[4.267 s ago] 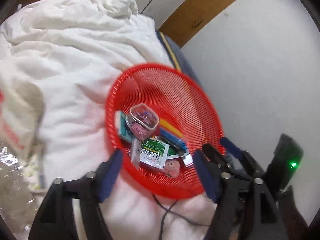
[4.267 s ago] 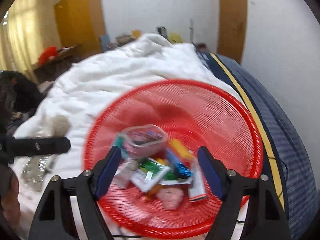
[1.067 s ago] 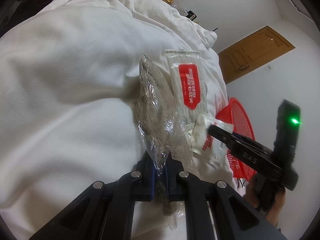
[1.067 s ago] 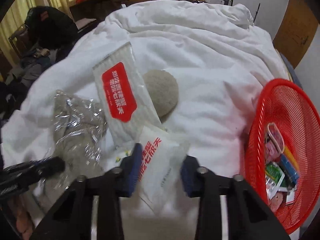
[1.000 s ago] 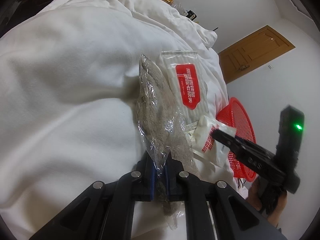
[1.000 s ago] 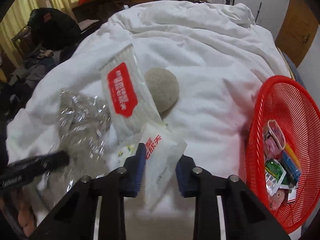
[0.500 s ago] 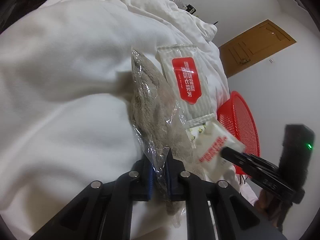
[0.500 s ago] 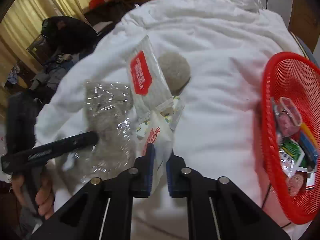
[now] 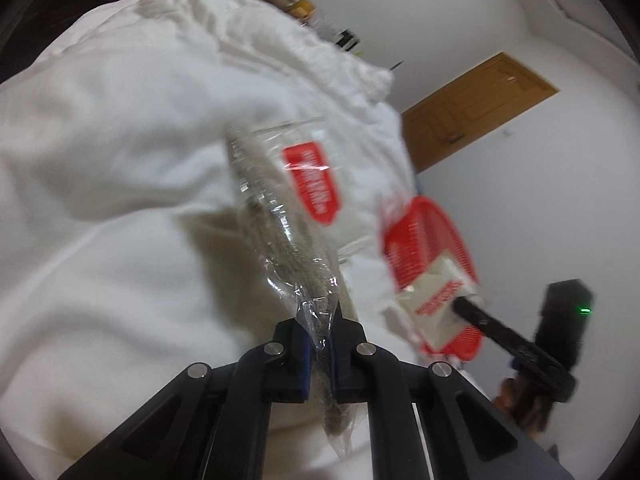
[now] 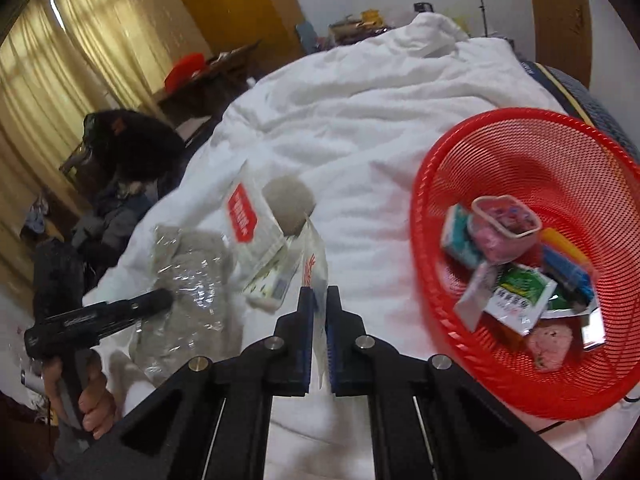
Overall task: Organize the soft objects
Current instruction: 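Carry the plastic bag with the left tool while the right tool carries the white packet toward the basket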
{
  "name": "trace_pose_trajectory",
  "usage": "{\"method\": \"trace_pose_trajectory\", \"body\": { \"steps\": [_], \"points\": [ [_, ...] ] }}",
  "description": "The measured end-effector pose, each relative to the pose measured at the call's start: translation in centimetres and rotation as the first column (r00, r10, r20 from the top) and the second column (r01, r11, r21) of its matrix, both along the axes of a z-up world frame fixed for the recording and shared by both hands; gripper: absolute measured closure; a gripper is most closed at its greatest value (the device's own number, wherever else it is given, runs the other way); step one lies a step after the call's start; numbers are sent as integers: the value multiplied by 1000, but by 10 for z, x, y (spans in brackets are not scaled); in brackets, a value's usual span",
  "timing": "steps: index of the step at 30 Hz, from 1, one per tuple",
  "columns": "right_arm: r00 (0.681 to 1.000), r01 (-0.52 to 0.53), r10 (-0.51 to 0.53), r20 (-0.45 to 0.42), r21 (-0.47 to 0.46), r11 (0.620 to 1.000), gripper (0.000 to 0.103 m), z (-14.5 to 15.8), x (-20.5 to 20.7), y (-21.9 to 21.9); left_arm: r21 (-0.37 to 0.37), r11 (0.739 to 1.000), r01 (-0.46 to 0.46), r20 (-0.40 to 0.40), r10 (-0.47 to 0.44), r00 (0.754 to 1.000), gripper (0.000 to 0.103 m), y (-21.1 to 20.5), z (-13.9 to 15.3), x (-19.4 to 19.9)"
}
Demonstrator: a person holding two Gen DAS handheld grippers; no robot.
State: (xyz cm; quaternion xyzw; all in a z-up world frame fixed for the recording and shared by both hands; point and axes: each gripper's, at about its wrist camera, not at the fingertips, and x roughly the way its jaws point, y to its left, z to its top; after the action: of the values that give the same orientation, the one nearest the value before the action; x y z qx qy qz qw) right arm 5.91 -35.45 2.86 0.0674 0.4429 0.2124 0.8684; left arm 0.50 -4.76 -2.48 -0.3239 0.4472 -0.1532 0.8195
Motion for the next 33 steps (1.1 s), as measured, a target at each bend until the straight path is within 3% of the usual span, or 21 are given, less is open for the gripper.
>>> {"method": "trace_pose_trajectory", "body": {
  "steps": [9, 15, 27, 33],
  "points": [
    [999, 42, -42, 30, 18, 999, 97, 18, -2, -30, -112, 994, 10, 155, 7, 988, 99, 9, 56, -20],
    [997, 56, -58, 57, 36, 998, 97, 28, -9, -41, -186, 981, 56, 144, -29, 989, 99, 3, 74, -22],
    [989, 106, -115, 98, 90, 990, 97, 51, -9, -74, -100, 990, 105, 201, -83, 976, 99, -41, 102, -16],
    [980, 152, -165, 112, 116, 982, 97, 61, -8, -101, -38, 985, 165, 185, -156, 970, 99, -81, 106, -3]
  ]
}}
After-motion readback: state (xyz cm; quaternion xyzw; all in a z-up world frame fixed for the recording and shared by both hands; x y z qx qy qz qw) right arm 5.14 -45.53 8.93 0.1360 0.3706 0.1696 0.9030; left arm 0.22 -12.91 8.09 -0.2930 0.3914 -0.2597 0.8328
